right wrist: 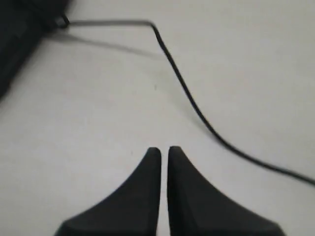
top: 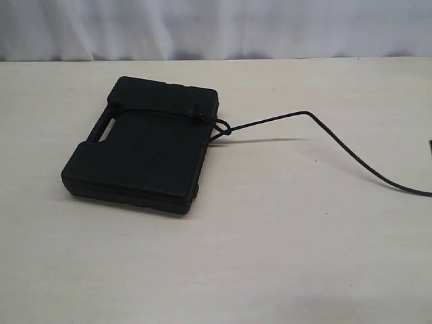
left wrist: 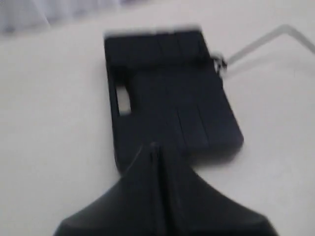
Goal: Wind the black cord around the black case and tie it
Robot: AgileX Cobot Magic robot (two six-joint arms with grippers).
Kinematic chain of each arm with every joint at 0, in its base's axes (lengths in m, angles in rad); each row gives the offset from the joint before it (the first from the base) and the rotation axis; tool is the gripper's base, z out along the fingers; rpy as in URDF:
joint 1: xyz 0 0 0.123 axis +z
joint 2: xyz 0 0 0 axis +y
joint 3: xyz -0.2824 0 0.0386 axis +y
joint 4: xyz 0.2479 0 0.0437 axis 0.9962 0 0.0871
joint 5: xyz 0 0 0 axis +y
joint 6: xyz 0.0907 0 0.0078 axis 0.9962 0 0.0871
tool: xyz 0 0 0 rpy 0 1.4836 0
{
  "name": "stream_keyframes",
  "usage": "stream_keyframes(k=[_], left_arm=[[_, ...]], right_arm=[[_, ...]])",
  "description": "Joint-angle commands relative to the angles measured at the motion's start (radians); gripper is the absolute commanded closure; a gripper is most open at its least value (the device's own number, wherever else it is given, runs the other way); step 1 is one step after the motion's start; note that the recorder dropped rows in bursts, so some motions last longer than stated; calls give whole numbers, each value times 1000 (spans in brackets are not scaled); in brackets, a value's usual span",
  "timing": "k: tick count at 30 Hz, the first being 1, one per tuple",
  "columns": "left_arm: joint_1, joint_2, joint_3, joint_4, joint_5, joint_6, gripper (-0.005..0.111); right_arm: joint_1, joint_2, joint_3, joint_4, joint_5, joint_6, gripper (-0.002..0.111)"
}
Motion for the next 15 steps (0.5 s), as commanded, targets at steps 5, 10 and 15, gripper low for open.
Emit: stream_keyframes(k=[5, 10, 15], left_arm=[[0, -537, 304, -91, -681, 3, 107], [-12, -566, 393, -80, -756, 3, 107], [-36, -566, 393, -80, -704, 3, 107]], right_arm=[[-4, -475, 396, 160, -582, -122, 104], [-4, -593, 575, 163, -833, -122, 104], [0, -661, 655, 163, -833, -122, 104]])
